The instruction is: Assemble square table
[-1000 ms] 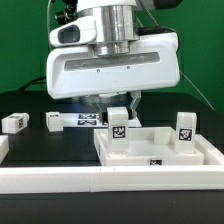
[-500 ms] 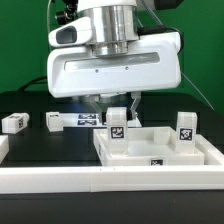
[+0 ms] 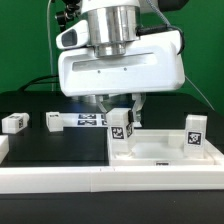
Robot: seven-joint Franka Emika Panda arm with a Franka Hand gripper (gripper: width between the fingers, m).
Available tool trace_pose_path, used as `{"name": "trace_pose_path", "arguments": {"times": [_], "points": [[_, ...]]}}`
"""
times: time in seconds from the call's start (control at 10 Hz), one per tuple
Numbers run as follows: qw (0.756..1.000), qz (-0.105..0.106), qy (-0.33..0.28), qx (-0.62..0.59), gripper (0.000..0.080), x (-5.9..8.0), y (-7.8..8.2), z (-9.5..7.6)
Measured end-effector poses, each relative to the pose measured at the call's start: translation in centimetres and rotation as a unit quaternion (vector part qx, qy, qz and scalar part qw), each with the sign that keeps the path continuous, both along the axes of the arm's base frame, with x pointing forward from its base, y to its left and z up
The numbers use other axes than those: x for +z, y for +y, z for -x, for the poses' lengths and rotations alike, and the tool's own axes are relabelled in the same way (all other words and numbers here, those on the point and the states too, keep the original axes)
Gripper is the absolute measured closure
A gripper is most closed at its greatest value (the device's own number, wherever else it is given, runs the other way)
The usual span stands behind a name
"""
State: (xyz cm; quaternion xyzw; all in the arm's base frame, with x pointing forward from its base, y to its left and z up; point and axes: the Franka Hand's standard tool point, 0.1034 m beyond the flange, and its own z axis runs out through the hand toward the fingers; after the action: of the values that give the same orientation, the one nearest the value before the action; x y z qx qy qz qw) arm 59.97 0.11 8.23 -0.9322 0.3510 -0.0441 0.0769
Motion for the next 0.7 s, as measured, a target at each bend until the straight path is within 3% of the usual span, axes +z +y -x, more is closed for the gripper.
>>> {"name": "trace_pose_path", "arguments": {"times": [0.2,0.7], "points": [[0.997,-0.014,0.008,-0.077,0.0509,0.0,0.2,0.0],[0.962,-0.050,0.031,-0.267,0.0509,-0.1,1.3,-0.2]]}}
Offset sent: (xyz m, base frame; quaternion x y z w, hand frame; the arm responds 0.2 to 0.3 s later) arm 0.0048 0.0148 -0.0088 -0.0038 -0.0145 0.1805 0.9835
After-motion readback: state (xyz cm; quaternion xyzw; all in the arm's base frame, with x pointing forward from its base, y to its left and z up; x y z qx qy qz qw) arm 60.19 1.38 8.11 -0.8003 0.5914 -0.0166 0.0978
